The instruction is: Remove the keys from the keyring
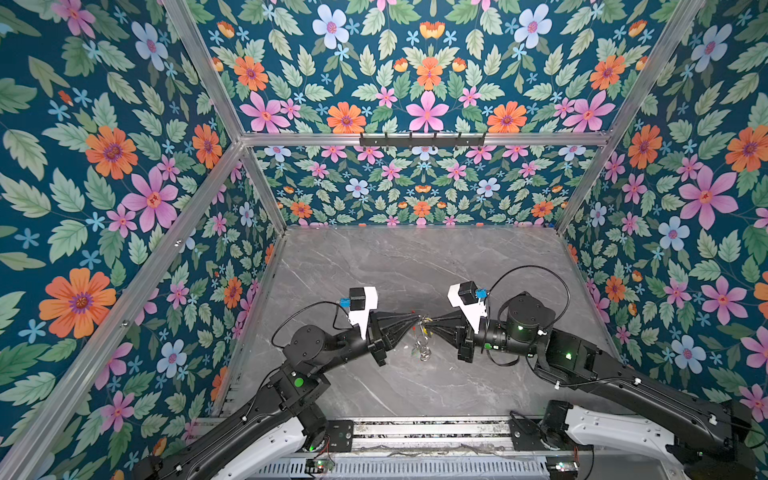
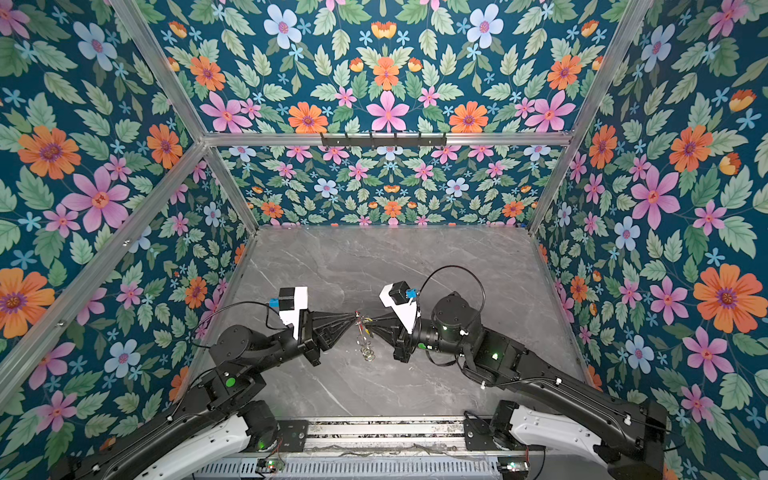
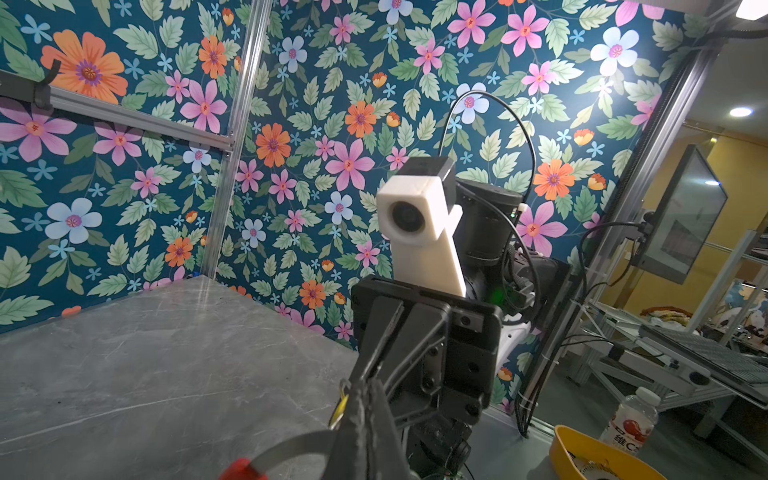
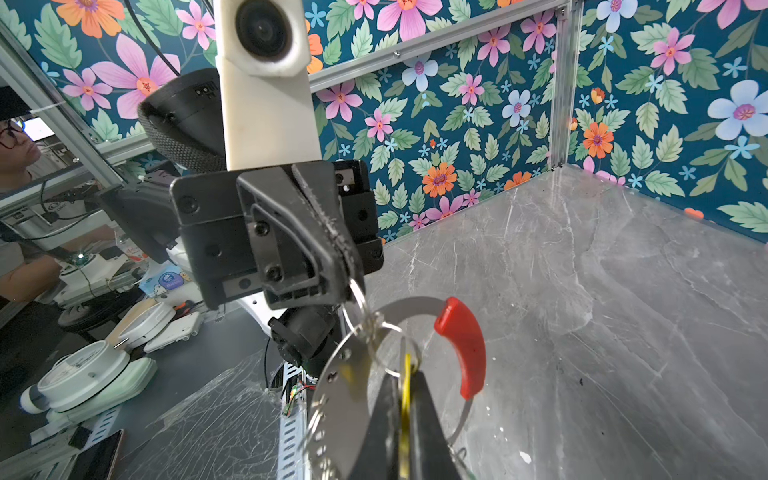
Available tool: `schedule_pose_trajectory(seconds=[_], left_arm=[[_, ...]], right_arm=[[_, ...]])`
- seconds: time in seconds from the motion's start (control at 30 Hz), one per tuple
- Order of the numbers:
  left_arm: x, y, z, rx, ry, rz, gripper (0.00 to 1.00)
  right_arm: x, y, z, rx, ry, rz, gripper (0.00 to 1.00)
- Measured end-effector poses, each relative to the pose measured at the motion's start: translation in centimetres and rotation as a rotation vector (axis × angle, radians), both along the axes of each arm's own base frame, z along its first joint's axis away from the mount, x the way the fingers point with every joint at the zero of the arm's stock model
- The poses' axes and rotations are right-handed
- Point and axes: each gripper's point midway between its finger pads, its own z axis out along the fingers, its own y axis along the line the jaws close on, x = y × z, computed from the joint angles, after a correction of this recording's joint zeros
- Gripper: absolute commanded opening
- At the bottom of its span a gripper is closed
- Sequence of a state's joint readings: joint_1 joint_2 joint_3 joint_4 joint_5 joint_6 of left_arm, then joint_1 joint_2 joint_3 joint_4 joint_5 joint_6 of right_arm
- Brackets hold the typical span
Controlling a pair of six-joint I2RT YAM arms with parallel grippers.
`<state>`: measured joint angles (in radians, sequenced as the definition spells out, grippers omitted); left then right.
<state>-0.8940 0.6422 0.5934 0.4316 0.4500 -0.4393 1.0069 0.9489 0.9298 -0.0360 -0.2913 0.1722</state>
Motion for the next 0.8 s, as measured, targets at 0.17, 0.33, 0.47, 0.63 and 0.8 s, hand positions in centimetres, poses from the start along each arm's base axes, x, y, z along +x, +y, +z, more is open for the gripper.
schedule_pose_trajectory(seconds=[0.17,0.33,0.47,0.63,0.8], left_arm=[[0.0,0.0,-0.1,-0.002,-0.002,0.0,0.0],[-0.3,-0.2,0.0,-0.003,-0.013,-0.021,0.0],[-0.7,-0.5,0.1,-0.004,-0.026,-0.052,0.0],[-1.3,-1.0,-0.1,0.008,-0.035,-0.101,0.0],[-1.8,-1.1,-0.1,0.01,-0.042,-0.125,0.0]], right_arm=[[-0.6,0.4,-0.3,-0.024,0.004,0.047,0.0],[-1.2,0.5,-0.4,-0.05,0.005,0.083,0.0],[-1.6,0.6,-0.6,-0.072,0.012,0.111,0.0],[-2.1,0.9,-0.9,-0.093,0.023,0.153,0.0],[-2.5,0.9,-1.0,-0.1,0.027,0.17,0.0]])
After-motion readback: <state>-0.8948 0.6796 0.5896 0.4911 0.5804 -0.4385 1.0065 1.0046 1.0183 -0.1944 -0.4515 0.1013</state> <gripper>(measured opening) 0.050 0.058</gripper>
